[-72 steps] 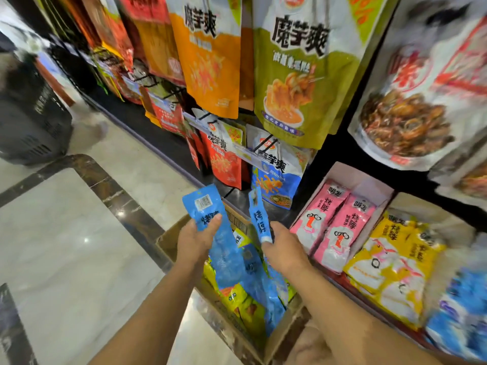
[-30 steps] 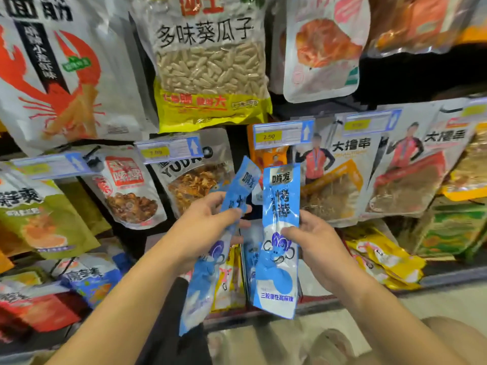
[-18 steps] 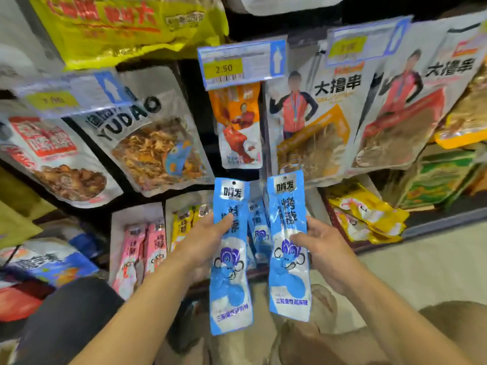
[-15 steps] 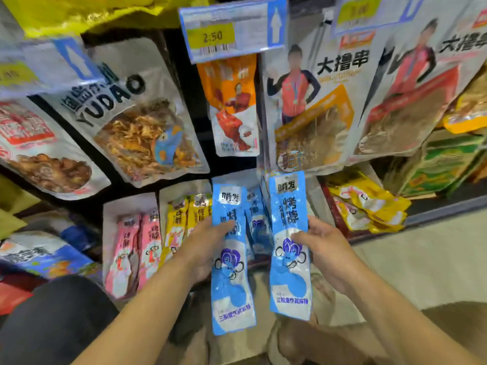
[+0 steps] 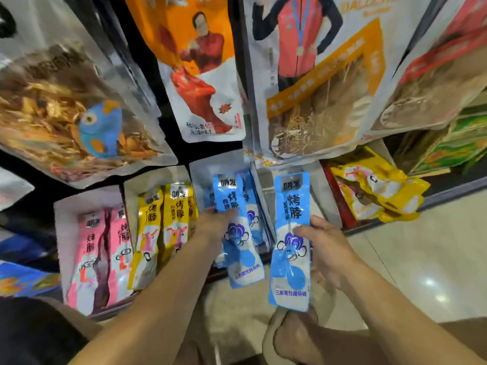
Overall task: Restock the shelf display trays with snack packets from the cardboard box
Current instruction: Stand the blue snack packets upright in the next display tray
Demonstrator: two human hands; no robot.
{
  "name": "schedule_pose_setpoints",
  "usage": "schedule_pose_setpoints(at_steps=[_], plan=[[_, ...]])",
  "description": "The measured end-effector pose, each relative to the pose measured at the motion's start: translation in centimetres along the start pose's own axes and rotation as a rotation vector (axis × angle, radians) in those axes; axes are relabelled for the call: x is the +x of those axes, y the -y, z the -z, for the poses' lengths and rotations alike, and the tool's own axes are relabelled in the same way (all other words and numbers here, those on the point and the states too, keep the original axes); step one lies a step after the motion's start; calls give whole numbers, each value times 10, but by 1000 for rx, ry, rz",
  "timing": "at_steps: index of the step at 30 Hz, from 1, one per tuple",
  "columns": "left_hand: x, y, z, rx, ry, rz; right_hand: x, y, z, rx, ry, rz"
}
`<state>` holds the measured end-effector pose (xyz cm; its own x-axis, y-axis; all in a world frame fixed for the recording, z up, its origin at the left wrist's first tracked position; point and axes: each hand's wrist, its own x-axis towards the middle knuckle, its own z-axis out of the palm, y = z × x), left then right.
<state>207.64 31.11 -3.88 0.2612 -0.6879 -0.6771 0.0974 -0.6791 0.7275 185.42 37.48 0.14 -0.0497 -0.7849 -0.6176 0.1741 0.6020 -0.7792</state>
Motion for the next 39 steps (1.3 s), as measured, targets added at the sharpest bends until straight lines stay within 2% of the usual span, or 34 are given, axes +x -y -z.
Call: schedule_pose_setpoints(at_steps=[6, 9, 13, 18, 21, 24, 27, 32, 34, 39], plan=[[43, 1, -25, -42, 16, -31, 10, 5, 6, 57, 18, -1], [57, 5, -34, -35, -34, -73, 13, 3, 10, 59, 25, 5], [69, 15, -46, 223, -99, -106, 15, -1, 9, 59, 22, -4], [64, 22, -49, 546, -161, -278, 15, -3, 7, 43, 24, -25], [57, 23, -47, 618, -162, -341, 15, -2, 7, 41, 15, -21], [51, 17, -42, 610, -129, -318, 18, -2, 2, 39, 4, -14], [40, 7, -29, 647, -133, -370, 19, -3, -5, 65, 1, -27], [32, 5, 18, 576, -395, -577, 30, -5, -24, 93, 23, -74], [30, 9, 37, 499, -411, -532, 39, -6, -36, 107, 34, -82], [29, 22, 56, 348, -273, -387, 65, -10, -77, 113, 75, -89]])
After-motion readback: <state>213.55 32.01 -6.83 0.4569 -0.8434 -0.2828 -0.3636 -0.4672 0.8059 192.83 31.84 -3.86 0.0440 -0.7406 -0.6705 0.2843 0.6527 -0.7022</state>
